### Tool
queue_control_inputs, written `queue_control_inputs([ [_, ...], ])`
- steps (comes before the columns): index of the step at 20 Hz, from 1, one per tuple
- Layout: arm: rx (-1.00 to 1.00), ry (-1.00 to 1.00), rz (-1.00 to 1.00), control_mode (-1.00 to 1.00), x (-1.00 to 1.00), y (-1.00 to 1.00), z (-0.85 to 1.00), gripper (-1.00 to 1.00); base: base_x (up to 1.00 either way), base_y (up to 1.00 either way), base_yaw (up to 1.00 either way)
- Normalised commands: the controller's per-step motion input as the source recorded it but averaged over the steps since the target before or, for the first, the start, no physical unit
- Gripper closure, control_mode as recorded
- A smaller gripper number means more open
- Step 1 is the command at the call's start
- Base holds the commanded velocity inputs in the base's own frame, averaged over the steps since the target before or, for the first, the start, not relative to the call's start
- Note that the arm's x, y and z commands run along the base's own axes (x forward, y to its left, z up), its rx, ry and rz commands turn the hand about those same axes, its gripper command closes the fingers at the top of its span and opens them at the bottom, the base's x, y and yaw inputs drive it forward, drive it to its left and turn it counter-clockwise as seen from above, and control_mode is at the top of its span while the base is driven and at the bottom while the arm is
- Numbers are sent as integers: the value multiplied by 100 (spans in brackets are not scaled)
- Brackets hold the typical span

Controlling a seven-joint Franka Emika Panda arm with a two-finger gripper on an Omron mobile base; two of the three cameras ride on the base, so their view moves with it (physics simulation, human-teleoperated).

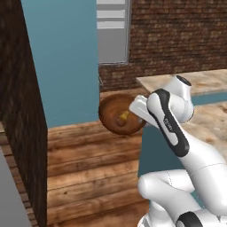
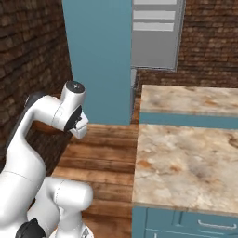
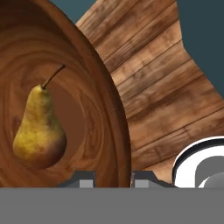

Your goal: Move the mug from next to the sink to the open cabinet. Then, move the bowl with the pear to the fridge to clear the area for faucet cleaning.

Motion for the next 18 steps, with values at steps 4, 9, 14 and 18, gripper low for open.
queue_control_inputs([
  [4,0,0,0,100,0,0,0,100,74,79,-2],
  [9,0,0,0,100,0,0,0,100,100,16,-17],
  [14,0,0,0,100,0,0,0,100,100,0,-23],
  [18,0,0,0,100,0,0,0,100,100,4,-28],
])
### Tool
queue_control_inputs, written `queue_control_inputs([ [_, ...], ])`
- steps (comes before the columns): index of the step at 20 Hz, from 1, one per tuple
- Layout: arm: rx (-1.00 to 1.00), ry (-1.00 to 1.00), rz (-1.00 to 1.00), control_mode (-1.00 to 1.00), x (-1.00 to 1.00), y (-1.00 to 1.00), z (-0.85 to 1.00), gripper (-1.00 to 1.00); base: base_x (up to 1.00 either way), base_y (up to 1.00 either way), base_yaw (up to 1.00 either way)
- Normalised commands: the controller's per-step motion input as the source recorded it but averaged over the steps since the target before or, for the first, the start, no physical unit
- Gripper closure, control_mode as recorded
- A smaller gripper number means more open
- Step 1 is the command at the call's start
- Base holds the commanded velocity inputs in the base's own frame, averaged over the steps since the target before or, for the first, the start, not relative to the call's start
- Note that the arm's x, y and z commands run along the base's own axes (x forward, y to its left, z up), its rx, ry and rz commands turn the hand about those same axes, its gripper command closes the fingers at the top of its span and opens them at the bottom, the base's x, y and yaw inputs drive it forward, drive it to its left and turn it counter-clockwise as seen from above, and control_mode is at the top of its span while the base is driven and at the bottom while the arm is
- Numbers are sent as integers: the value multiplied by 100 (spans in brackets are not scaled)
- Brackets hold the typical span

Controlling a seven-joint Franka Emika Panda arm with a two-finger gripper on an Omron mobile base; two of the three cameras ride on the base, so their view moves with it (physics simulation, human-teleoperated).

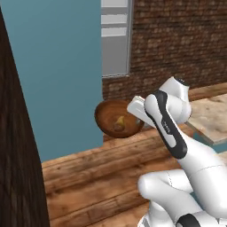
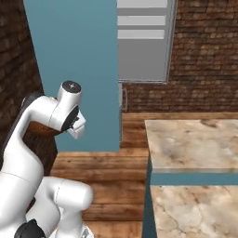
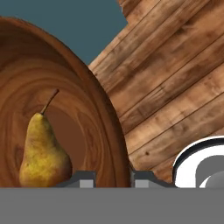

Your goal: Move the mug from next to the sink to the open cabinet. Then, move the bowl with the pear to the fridge to clear the area for faucet cleaning.

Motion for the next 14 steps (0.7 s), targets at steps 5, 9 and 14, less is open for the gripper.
queue_control_inputs([
  [5,0,0,0,100,0,0,0,100,100,15,-28],
  [9,0,0,0,100,0,0,0,100,100,25,-33],
  [14,0,0,0,100,0,0,0,100,100,5,-44],
])
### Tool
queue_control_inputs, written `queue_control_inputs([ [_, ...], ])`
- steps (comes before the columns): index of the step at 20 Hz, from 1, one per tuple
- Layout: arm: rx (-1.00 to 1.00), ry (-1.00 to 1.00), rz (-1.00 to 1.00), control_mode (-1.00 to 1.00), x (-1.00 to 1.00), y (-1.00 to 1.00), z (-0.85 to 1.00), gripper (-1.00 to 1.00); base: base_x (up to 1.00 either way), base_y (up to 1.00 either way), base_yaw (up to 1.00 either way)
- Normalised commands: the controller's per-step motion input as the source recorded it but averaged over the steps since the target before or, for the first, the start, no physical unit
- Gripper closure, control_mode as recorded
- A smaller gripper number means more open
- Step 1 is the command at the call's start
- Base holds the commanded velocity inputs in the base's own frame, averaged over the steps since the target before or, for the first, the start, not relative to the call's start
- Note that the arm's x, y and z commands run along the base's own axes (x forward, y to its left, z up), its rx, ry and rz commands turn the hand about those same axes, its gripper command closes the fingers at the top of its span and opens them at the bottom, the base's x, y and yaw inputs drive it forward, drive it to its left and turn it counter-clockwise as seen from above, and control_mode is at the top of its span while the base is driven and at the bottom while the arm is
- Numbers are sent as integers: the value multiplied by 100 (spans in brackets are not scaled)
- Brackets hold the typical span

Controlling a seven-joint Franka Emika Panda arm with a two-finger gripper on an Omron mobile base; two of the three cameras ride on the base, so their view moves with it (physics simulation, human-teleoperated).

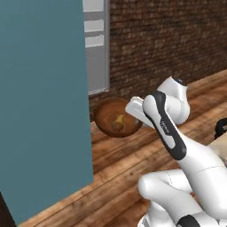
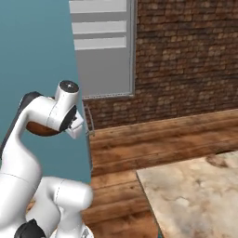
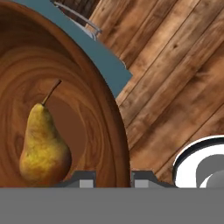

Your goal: Move the mug from next to the sink to the open cabinet. Then, move the bowl with the pear to the fridge to clear the area for faucet cleaning.

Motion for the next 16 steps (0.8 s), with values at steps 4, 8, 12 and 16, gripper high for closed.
queue_control_inputs([
  [4,0,0,0,100,0,0,0,100,100,0,-36],
  [8,0,0,0,100,0,0,0,100,100,0,-25],
  [12,0,0,0,100,0,0,0,100,100,-12,-18],
  [16,0,0,0,100,0,0,0,100,100,-12,-17],
])
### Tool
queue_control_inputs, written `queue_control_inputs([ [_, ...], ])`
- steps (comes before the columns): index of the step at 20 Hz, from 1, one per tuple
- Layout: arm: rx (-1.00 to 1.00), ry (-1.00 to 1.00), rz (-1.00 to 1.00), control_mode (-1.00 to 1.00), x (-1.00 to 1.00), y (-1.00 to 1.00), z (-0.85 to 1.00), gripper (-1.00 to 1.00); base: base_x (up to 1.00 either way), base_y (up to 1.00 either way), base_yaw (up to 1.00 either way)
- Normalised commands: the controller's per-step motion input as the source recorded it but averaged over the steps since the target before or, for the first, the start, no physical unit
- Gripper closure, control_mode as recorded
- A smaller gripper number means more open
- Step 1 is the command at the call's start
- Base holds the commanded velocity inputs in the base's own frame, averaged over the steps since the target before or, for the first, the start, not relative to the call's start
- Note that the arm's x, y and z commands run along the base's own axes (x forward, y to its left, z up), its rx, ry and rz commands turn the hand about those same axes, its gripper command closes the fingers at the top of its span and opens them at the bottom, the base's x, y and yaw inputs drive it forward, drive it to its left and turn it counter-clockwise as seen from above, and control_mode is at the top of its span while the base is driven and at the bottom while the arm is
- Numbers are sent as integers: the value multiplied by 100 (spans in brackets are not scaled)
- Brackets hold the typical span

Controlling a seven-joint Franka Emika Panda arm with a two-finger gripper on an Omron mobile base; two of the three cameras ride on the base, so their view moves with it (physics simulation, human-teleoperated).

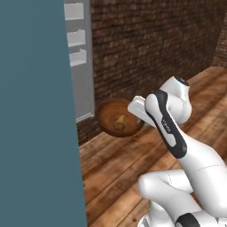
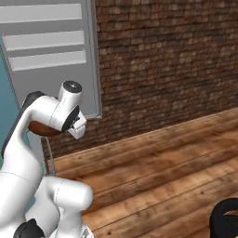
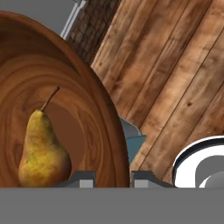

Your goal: Move the mug from next to the sink to the open cabinet. Then, move the bowl with the pear to the fridge to clear the area for faucet cleaning.

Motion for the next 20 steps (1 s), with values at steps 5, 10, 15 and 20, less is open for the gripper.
queue_control_inputs([
  [5,0,0,0,100,0,0,0,100,100,-10,-3],
  [10,0,0,0,100,0,0,0,100,65,-5,58],
  [15,0,0,0,100,0,0,0,100,27,0,71],
  [20,0,0,0,100,0,0,0,100,68,-42,52],
])
